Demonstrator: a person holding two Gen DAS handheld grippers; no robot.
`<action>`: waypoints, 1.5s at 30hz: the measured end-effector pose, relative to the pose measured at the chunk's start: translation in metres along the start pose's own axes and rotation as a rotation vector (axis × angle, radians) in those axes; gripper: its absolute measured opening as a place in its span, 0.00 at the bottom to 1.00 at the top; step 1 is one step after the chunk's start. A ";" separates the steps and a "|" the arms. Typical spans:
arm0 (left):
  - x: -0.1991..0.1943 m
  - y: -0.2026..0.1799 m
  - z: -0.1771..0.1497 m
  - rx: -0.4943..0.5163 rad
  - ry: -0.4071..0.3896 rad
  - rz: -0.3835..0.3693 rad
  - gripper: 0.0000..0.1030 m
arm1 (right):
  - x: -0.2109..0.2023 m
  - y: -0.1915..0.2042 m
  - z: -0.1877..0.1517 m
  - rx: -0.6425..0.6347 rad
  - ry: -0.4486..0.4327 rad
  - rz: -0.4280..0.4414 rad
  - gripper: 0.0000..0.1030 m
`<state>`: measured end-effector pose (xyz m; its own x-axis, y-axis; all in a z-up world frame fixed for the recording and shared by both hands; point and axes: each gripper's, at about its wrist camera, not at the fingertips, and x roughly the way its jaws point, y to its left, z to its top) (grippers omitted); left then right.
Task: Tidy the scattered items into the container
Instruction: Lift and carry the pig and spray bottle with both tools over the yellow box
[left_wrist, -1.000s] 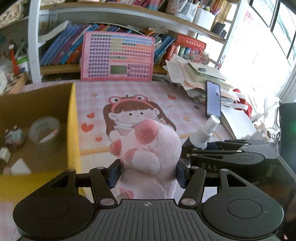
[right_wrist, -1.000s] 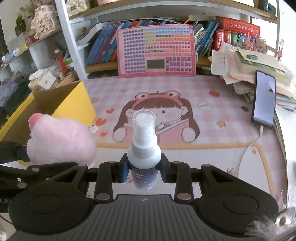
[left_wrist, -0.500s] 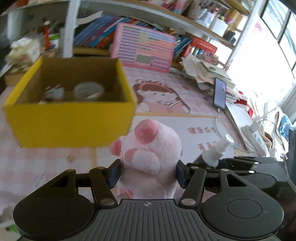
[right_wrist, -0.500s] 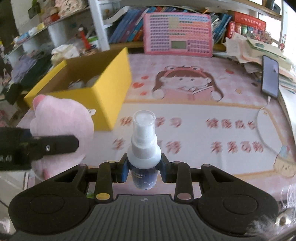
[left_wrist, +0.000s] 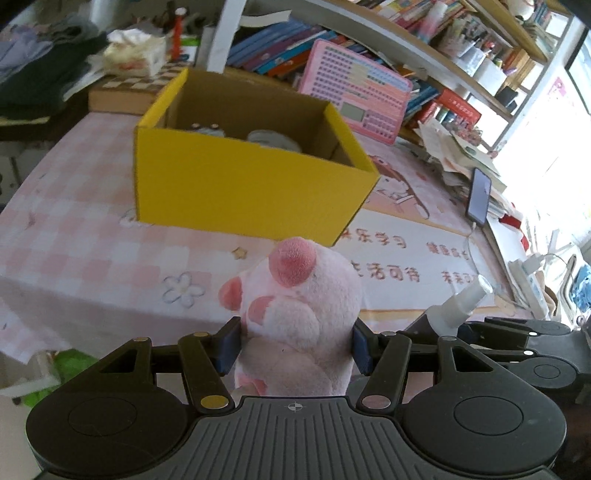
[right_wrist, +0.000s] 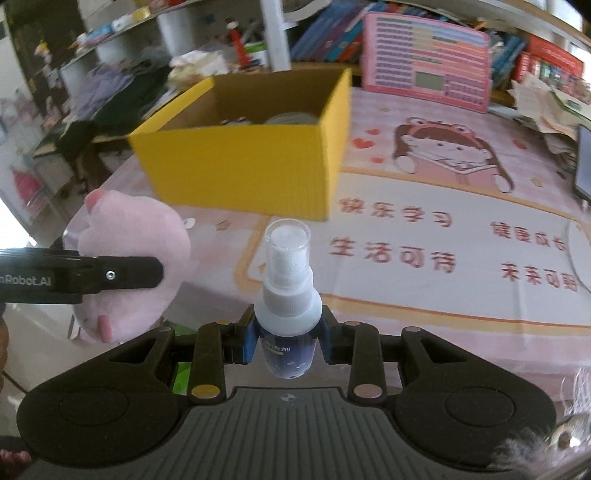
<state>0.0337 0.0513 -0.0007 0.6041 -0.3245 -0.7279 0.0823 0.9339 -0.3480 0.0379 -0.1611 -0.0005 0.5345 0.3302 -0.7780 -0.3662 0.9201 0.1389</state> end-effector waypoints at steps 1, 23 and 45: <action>-0.001 0.003 -0.001 -0.004 0.002 0.002 0.57 | 0.001 0.004 0.000 -0.010 0.007 0.008 0.30; -0.026 0.049 0.000 -0.044 -0.020 0.052 0.57 | 0.019 0.054 0.018 -0.113 0.040 0.077 0.30; -0.018 0.037 0.099 0.037 -0.229 0.121 0.57 | 0.026 0.040 0.139 -0.152 -0.166 0.170 0.30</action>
<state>0.1045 0.1068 0.0579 0.7746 -0.1714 -0.6088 0.0249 0.9701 -0.2414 0.1432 -0.0868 0.0698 0.5681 0.5187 -0.6389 -0.5649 0.8103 0.1557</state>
